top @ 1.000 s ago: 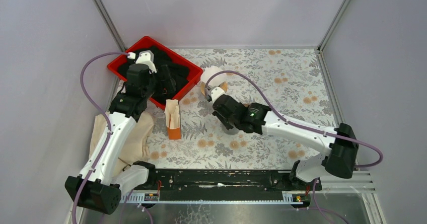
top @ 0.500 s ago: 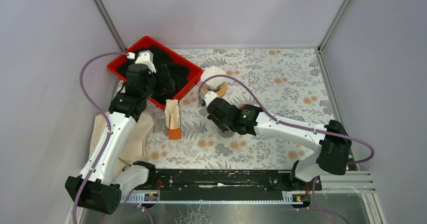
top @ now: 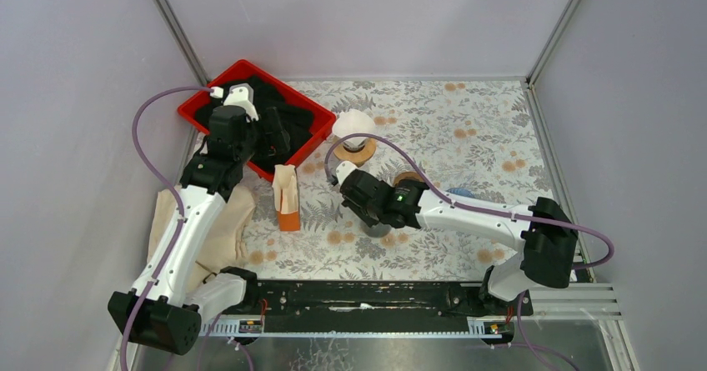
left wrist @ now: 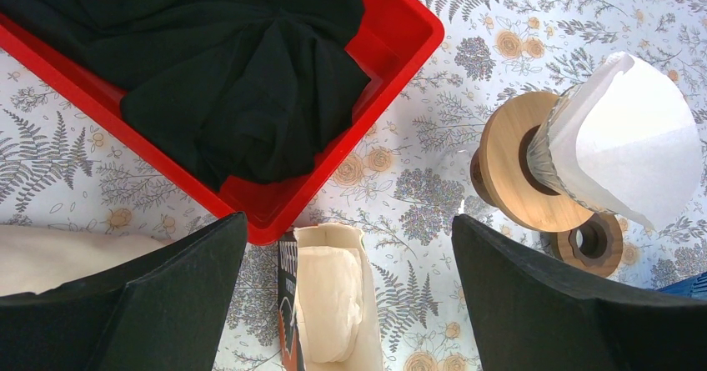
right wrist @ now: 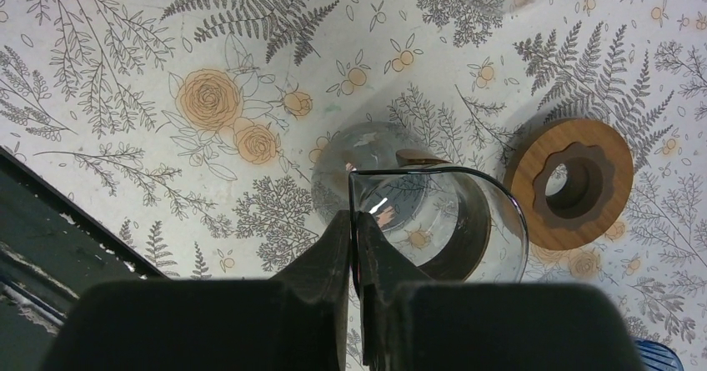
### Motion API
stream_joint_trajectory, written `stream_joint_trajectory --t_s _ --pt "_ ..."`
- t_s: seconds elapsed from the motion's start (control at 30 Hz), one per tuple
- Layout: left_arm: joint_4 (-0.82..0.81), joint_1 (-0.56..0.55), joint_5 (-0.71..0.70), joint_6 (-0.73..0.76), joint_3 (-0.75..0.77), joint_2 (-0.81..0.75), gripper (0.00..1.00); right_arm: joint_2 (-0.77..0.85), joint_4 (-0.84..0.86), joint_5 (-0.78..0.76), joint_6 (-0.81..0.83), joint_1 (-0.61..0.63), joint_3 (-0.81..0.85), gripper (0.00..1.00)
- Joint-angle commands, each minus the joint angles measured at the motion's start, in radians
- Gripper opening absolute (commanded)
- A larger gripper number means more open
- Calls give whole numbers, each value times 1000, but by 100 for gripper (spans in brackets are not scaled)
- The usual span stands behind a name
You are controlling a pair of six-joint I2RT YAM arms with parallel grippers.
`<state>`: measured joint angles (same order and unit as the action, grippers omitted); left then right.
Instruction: Place the coffee filter in the dripper
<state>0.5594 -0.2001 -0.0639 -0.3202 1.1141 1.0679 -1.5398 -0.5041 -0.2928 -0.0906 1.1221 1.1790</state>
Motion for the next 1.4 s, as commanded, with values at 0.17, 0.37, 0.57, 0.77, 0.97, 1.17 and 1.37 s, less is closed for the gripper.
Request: stream_joint_trajectory --t_s 0.17,0.37,0.57,0.77,0.97,1.17,1.37 --pt "-59 10 -5 -5 -9 4 100 14 17 28 4 18 5 16" --pt "-59 12 -5 -5 -8 3 100 8 -16 36 5 26 24 32" --pt "-59 12 -4 -3 -8 1 100 34 -57 33 1 28 82 45" --pt "-59 12 9 -2 -9 2 100 78 -113 13 3 27 167 58" --pt "-59 12 23 0 -8 -2 100 81 -170 -43 4 -1 222 65" --pt "-57 12 61 -3 -12 -9 100 116 -198 0 -53 -161 207 65" --pt "-40 12 130 -10 -30 -20 100 138 -199 28 -73 -312 153 67"
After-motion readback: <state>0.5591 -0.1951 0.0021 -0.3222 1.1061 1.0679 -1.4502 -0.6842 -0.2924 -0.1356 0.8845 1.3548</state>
